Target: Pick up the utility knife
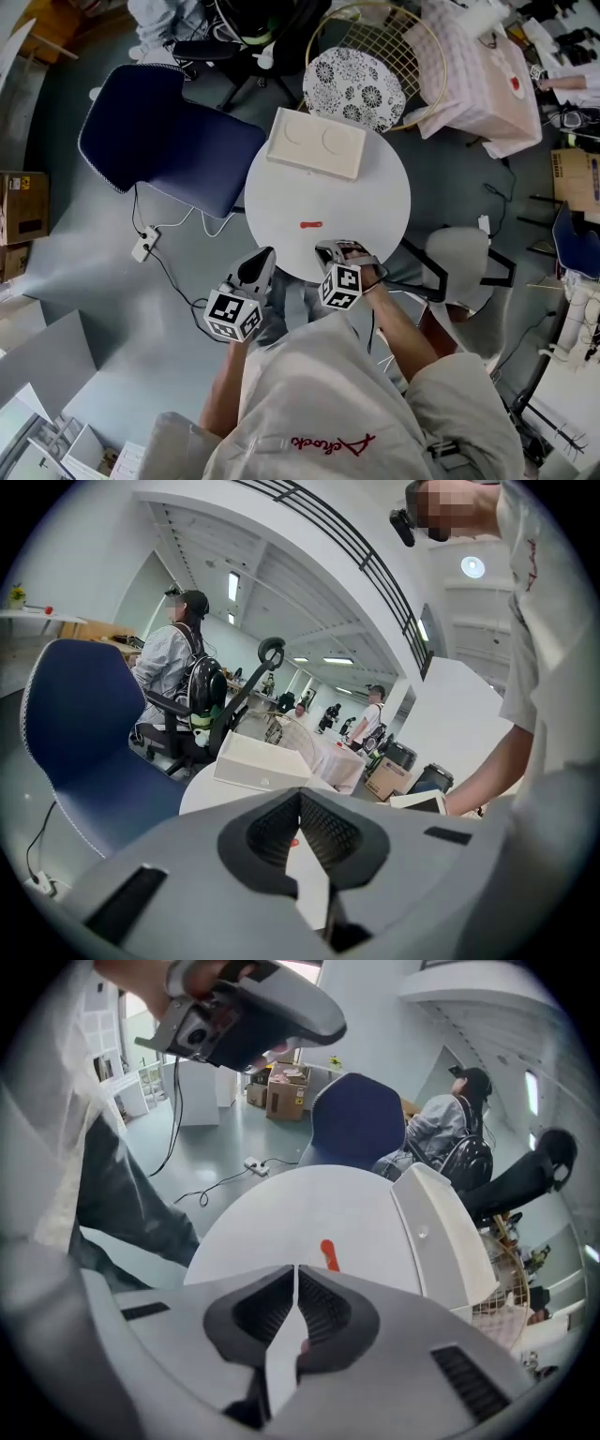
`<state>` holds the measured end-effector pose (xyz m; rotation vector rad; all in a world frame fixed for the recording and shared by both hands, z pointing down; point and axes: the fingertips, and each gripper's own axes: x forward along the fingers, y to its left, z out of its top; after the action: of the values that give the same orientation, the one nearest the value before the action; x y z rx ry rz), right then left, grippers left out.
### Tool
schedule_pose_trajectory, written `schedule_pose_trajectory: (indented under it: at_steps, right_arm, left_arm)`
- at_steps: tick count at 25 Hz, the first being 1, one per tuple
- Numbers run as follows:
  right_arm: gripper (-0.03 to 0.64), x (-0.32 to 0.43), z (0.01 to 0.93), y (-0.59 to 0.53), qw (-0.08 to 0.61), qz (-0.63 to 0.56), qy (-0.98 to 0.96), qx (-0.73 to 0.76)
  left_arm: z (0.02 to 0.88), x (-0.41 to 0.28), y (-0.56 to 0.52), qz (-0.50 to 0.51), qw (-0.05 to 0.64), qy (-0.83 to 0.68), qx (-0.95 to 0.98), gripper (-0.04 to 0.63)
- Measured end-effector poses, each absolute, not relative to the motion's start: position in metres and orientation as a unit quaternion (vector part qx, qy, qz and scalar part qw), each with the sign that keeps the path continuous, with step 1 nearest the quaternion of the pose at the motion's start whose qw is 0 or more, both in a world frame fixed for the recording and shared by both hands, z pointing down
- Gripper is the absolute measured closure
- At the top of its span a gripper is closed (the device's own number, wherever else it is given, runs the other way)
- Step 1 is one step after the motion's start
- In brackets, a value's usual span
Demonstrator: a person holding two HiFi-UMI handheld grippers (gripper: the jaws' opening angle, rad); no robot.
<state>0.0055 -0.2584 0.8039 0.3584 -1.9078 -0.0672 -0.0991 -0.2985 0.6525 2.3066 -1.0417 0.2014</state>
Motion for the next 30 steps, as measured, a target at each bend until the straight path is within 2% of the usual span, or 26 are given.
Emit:
schedule_pose_trajectory:
  at_steps: [2, 3, 4, 24, 30]
  right_arm:
    - [0.577, 0.004, 0.807, -0.26, 0.563, -0.003, -0.812, 0.151]
    - [0.488, 0.004, 0.809, -0.261, 0.565, 0.008, -0.812, 0.148]
    - [0.456, 0.004, 0.811, -0.261, 0.569, 0.016, -0.81, 0.143]
    - [0.463, 0.009, 0.851, -0.312, 0.621, 0.022, -0.781, 0.071]
    - [0.474, 0.006, 0.851, -0.312, 0.618, 0.071, -0.783, 0.011]
  left_arm:
    - [0.652, -0.1, -0.299, 0.074, 0.296, -0.394, 0.867, 0.583]
    - [0.651, -0.1, -0.3, 0.073, 0.296, -0.394, 0.867, 0.583]
    - [0.651, -0.101, -0.301, 0.072, 0.295, -0.395, 0.867, 0.583]
    - [0.655, -0.109, -0.29, 0.072, 0.307, -0.404, 0.859, 0.583]
    - [0.658, -0.117, -0.289, 0.071, 0.311, -0.409, 0.855, 0.583]
